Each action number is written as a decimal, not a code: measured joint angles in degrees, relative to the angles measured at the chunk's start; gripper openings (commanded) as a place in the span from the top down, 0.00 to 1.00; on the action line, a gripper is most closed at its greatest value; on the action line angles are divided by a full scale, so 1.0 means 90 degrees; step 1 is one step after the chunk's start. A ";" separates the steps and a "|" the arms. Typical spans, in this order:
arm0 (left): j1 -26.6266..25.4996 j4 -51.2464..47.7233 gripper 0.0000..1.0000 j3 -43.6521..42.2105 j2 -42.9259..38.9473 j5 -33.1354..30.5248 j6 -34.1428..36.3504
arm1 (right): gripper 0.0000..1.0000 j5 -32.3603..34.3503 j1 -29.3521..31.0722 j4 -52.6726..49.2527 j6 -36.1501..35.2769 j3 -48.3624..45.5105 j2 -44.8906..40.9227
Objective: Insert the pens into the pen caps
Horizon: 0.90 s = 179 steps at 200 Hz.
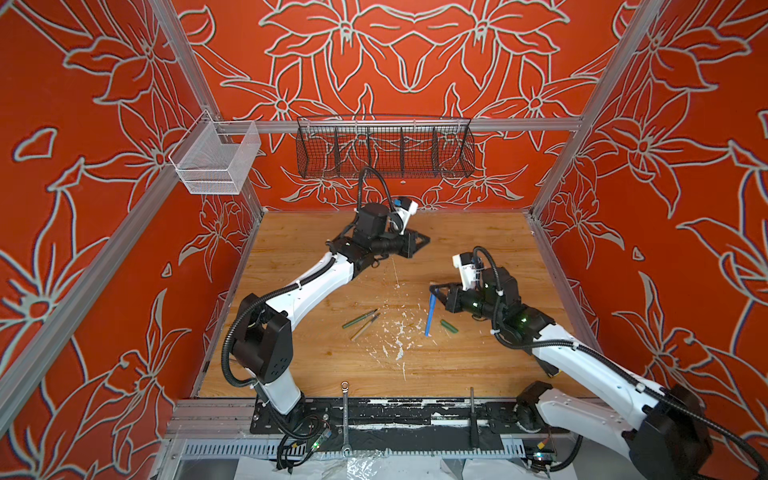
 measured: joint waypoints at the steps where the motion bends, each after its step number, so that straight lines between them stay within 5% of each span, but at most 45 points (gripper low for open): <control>1: 0.0017 0.0027 1.00 0.0015 0.0000 -0.0010 -0.0005 | 1.00 -0.0007 0.0005 -0.0029 0.0007 0.0000 -0.0005; 49: -0.0063 0.0260 0.99 -0.0364 -0.0085 0.0053 -0.0121 | 1.00 0.0240 -0.0221 -0.0661 0.0066 0.0313 -0.0185; 71: -0.0119 -0.0002 0.50 -0.1394 -0.0563 -0.0029 -0.0012 | 1.00 0.0209 -0.0648 -0.0661 0.0168 0.0478 -0.0022; 100: -0.0255 -0.0359 0.33 -0.2820 -0.1729 -0.0153 0.0083 | 1.00 -0.0058 -0.1105 -0.0510 0.0384 0.0571 0.0347; 133: -0.1095 -0.0148 0.29 -0.3733 -0.2560 -0.0452 0.0117 | 1.00 -0.0508 -0.1173 -0.0226 0.0663 0.0753 0.0716; 179: -0.1498 0.0238 0.29 -0.4226 -0.2059 -0.0721 -0.0083 | 1.00 -0.0945 -0.1183 0.0253 0.1032 0.0765 0.0818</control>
